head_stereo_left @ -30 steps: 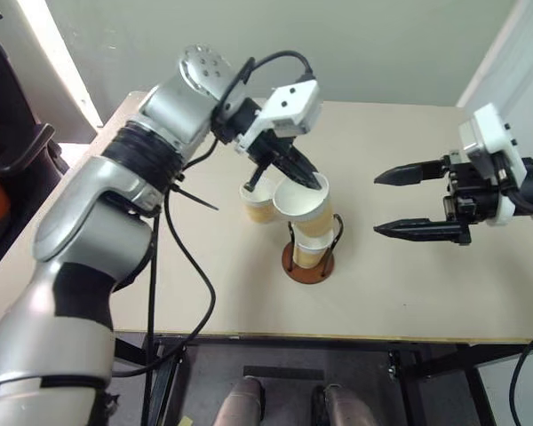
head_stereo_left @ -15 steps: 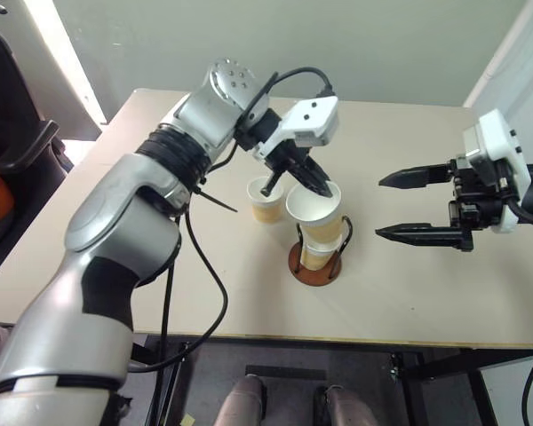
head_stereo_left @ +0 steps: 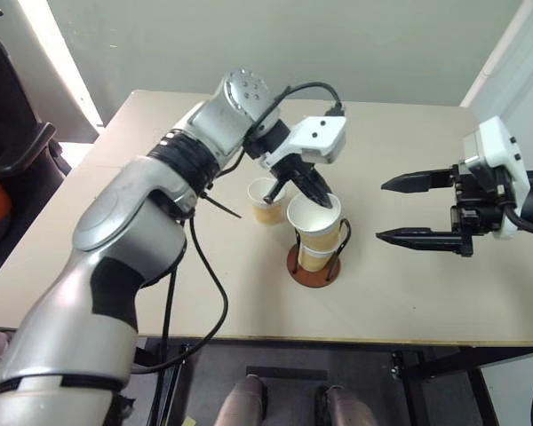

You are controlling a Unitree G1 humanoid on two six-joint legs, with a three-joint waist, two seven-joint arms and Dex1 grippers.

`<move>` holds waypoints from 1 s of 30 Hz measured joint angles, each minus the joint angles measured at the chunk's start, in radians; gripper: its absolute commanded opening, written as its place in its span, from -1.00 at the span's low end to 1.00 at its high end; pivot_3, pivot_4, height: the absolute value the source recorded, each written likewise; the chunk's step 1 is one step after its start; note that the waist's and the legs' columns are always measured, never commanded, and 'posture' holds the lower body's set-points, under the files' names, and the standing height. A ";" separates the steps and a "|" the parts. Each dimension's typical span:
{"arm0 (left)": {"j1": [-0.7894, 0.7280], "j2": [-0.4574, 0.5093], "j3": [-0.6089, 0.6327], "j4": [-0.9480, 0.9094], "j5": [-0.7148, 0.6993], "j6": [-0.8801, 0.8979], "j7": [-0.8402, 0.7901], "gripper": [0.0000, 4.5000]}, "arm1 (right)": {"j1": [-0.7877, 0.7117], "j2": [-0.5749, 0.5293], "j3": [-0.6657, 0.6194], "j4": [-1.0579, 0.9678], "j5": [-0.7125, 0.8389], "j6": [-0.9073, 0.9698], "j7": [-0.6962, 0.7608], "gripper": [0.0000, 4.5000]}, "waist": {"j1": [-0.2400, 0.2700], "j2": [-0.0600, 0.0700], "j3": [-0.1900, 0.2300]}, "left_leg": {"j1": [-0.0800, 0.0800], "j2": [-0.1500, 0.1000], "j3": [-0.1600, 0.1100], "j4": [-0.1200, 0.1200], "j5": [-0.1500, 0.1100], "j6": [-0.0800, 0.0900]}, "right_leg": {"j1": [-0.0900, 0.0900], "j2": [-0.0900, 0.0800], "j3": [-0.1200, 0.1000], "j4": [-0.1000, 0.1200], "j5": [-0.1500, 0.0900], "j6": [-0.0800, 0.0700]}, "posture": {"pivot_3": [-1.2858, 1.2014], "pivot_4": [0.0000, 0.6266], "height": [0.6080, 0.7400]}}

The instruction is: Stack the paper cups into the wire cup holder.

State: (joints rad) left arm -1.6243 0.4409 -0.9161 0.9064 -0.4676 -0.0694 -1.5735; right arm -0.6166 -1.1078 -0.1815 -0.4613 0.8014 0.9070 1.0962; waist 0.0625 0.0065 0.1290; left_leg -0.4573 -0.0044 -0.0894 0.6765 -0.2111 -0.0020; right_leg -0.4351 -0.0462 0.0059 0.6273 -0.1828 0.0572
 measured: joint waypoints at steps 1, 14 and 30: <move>0.000 -0.004 0.000 0.007 0.007 -0.002 0.000 -0.81 | 0.003 -0.002 0.000 -0.001 0.000 0.000 -0.002 0.90 | 0.000 0.000 0.000 | 0.000 0.000 0.000 0.000 0.000 0.000 | 0.000 0.000 0.000 0.000 0.000 0.000 | 0.03 -0.52 1.00; -0.005 -0.068 0.183 0.203 0.172 -0.063 0.002 0.06 | -0.007 -0.004 0.015 0.003 -0.002 -0.008 -0.014 0.90 | -0.002 0.000 0.000 | 0.001 0.000 0.005 0.003 -0.003 0.004 | 0.000 0.000 0.003 0.001 0.000 0.002 | 0.03 -0.52 1.00; 0.077 0.067 0.337 0.338 0.481 -0.083 -0.001 0.06 | -0.143 0.164 0.243 0.047 -0.159 -0.032 -0.121 0.90 | -0.010 0.001 -0.001 | -0.004 -0.003 0.017 0.007 -0.009 0.016 | -0.010 -0.002 0.020 -0.001 -0.002 0.010 | 0.03 -0.52 1.00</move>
State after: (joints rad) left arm -1.5469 0.5083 -0.5792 1.2440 0.0129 -0.1520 -1.5741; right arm -0.7601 -0.9437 0.0613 -0.4138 0.6428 0.8750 0.9756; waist 0.0530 0.0078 0.1282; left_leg -0.4614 -0.0079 -0.0720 0.6838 -0.2200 0.0144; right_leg -0.4449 -0.0485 0.0262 0.6265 -0.1846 0.0669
